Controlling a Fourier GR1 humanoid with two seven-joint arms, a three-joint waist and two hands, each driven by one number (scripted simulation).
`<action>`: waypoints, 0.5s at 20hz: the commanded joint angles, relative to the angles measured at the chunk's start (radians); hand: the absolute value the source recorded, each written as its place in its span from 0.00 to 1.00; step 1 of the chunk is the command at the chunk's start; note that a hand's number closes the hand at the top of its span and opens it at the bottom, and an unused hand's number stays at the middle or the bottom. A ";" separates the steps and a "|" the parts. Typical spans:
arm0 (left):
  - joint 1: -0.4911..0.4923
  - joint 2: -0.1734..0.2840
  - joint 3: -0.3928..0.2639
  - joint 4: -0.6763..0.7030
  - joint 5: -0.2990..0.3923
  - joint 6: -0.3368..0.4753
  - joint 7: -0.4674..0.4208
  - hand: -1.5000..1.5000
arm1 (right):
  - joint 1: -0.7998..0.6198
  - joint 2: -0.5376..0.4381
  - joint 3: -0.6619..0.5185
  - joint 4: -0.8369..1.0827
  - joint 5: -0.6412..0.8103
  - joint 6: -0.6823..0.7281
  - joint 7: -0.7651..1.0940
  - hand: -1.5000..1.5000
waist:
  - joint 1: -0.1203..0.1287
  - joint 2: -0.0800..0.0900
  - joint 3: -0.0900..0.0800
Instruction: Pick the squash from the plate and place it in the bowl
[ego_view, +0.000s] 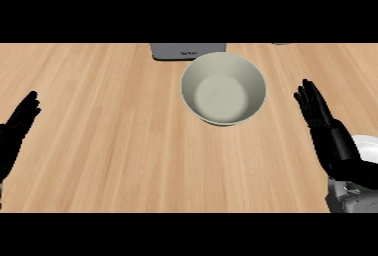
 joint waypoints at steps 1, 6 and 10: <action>-0.015 0.001 0.018 -0.037 0.028 -0.023 0.023 0.50 | 0.103 0.013 -0.055 -0.031 -0.016 -0.041 -0.040 1.00 | -0.009 0.046 -0.034; -0.053 -0.080 0.003 -0.032 0.122 -0.044 0.069 0.50 | 0.212 -0.009 -0.357 0.094 -0.107 -0.235 0.079 1.00 | -0.082 0.052 -0.034; -0.047 -0.129 -0.042 -0.052 0.166 -0.085 0.096 0.50 | 0.315 -0.032 -0.328 0.133 0.179 -0.423 -0.034 0.00 | -0.041 0.050 -0.034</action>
